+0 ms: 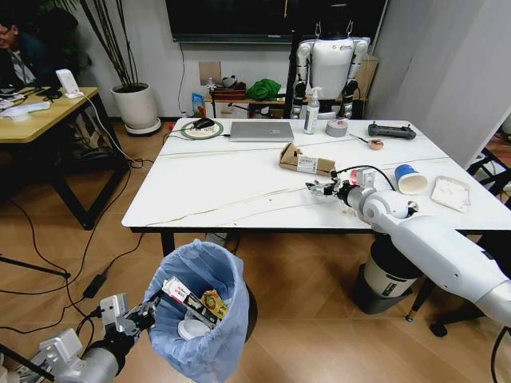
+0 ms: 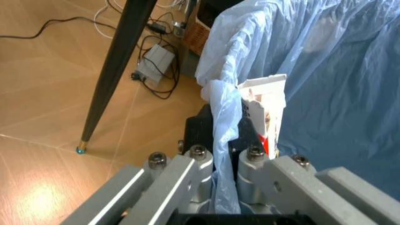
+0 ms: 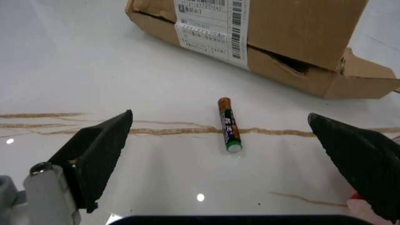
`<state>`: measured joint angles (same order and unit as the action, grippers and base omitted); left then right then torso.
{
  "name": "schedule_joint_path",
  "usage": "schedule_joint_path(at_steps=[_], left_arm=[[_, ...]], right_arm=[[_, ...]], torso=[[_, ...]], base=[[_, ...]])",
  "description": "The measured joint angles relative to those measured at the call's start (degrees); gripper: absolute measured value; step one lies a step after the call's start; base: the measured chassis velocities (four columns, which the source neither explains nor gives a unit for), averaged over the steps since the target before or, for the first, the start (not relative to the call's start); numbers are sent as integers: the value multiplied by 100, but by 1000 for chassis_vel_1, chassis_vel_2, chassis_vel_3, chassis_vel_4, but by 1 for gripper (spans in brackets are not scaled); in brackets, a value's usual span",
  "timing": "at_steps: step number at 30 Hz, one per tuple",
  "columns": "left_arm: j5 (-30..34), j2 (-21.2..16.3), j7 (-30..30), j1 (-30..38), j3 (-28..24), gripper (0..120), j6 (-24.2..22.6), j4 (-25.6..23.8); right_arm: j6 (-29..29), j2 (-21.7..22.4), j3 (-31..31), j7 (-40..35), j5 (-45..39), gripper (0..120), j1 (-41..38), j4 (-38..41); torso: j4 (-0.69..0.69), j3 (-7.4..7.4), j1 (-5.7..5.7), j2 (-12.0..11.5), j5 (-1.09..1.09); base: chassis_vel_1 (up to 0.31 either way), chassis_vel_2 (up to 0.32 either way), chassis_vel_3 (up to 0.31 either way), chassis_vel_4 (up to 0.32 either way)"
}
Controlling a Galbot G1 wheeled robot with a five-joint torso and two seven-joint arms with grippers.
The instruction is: Pick up the trash bin and place the trash from the table into it.
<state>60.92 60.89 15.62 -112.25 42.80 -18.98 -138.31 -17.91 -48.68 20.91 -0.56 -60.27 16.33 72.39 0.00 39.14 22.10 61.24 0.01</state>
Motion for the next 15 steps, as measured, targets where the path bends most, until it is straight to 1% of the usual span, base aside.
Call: schedule_joint_path(at_steps=[8,10,13,14,15], left_arm=[[27,-34,13,23,-14,0,0,23],[28,-33,14,23,-14,0,0,23],[28,-24,14,23,-14,0,0,23],[28,-24,14,23,-14,0,0,23],[28,-21,15,23,-14,0,0,24]], right_arm=[[18,-83,37,87,10,100,-74,-227],[23,-89,57,119,16,96,-87,-267],[34,-92,80,196,35,84,-88,-308],[34,-92,80,196,35,84,-88,-308],[37,-95,82,208,40,81,-87,-320]], torso=[[0,0,0,0,-1],[0,0,0,0,-2],[0,0,0,0,-1],[0,0,0,0,-1],[0,-1,0,0,-2]], base=[[0,0,0,0],[0,0,0,0],[0,0,0,0],[0,0,0,0],[0,0,0,0]])
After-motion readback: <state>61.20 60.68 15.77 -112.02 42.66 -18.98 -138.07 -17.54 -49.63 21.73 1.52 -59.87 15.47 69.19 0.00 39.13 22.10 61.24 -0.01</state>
